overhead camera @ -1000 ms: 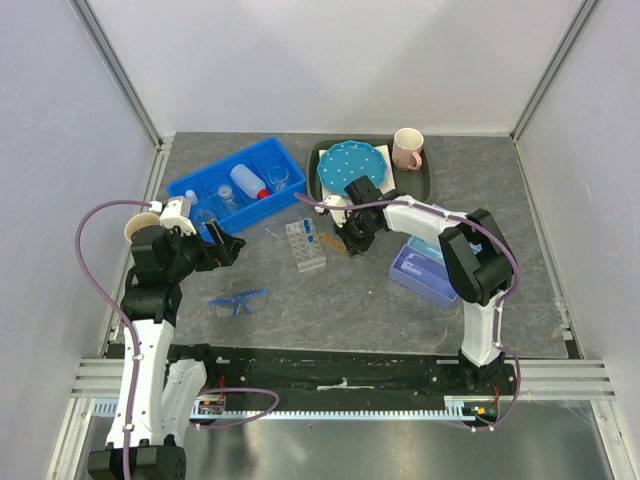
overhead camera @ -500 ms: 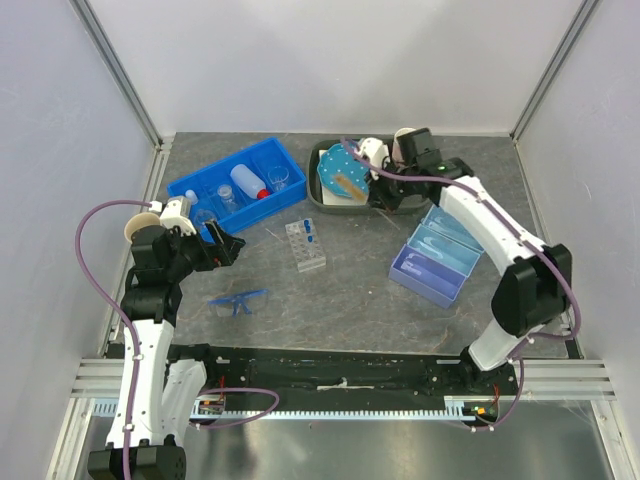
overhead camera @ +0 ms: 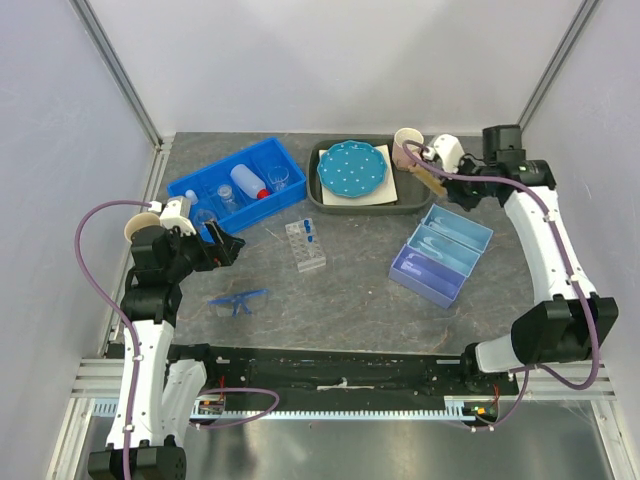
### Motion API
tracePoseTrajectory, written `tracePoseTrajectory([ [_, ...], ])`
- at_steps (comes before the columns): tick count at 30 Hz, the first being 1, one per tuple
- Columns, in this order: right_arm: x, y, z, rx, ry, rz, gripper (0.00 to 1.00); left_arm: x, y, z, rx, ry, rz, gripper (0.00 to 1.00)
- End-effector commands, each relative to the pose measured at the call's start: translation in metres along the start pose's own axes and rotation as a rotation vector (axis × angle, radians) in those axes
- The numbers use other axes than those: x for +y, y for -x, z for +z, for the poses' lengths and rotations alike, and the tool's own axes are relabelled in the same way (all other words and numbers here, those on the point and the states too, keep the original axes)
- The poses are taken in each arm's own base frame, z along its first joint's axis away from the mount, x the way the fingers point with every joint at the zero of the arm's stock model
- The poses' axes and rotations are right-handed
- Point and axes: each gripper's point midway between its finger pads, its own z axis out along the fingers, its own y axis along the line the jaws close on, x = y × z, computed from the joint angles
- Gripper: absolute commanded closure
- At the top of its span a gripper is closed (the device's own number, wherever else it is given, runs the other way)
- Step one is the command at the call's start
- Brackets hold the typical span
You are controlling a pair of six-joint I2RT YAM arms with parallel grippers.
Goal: Organize the chemistry lab equipment
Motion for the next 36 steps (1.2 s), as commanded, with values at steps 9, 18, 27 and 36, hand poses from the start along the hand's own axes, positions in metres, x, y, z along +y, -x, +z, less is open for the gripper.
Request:
tracePoseTrajectory([
  [9, -0.022, -0.145, -0.005, 0.332, 0.045, -0.037, 0.99, -0.004, 0.008, -0.001, -0.034, -0.011, 0.003, 0.06],
  [18, -0.019, -0.164, 0.020, 0.370, 0.122, -0.010, 0.97, -0.003, 0.007, -0.001, -0.032, -0.011, 0.004, 0.06],
  [27, -0.026, -0.176, 0.042, 0.410, 0.171, 0.025, 0.94, -0.004, 0.006, 0.000, -0.028, -0.012, 0.000, 0.06],
  [36, -0.029, -0.169, 0.044, 0.383, 0.169, 0.028, 0.93, -0.003, 0.006, 0.000, -0.024, -0.010, -0.003, 0.06],
])
